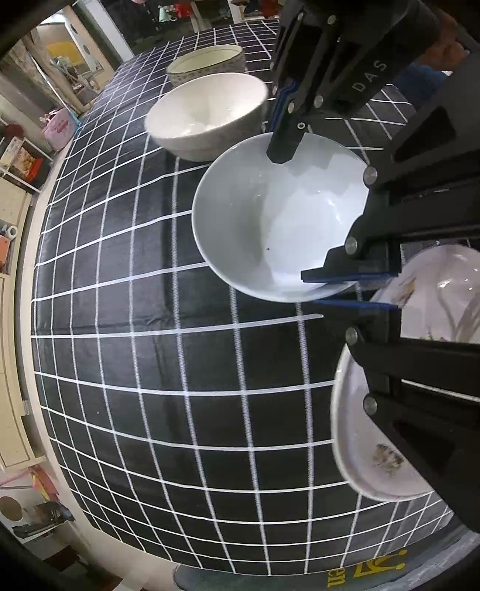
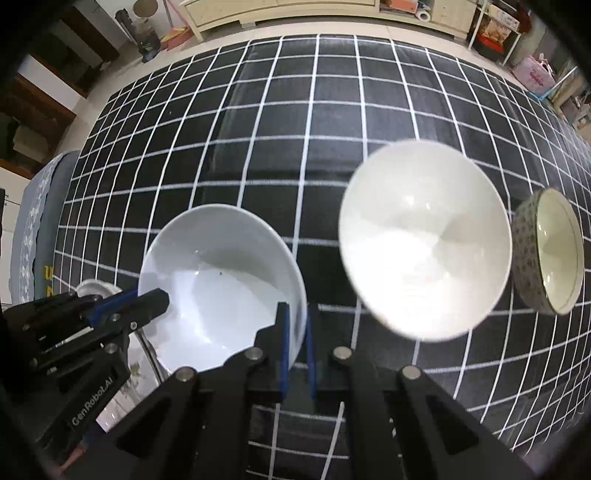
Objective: Organize plates and bowls
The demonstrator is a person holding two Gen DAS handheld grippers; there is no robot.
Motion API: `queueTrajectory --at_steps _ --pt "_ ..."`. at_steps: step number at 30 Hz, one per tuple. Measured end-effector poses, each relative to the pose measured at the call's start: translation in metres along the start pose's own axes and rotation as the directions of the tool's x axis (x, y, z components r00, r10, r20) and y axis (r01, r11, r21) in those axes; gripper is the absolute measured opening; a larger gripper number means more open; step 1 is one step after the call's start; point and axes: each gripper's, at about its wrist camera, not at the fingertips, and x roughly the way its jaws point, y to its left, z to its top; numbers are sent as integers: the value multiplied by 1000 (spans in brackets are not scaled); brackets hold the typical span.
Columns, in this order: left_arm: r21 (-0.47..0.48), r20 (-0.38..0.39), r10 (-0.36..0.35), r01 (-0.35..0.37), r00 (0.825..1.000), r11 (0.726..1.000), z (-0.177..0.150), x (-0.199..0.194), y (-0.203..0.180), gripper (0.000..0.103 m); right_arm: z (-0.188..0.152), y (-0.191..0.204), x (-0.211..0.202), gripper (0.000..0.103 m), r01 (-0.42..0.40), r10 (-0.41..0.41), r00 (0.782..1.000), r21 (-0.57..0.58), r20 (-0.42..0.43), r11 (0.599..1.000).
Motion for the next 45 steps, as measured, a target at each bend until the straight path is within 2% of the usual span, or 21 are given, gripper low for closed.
queueTrajectory --at_steps 26,35,45 --pt "76 -15 0 1 1000 997 -88 -7 -65 7 -105 -54 -34 11 28 -28 999 17 -20 999" --pt "85 -19 -11 12 1000 996 -108 -4 -79 7 -127 -67 -43 11 30 -30 999 19 -22 999" --pt "93 -22 -17 19 1000 996 -114 0 -88 7 -135 -69 -49 11 39 -39 999 19 -21 999"
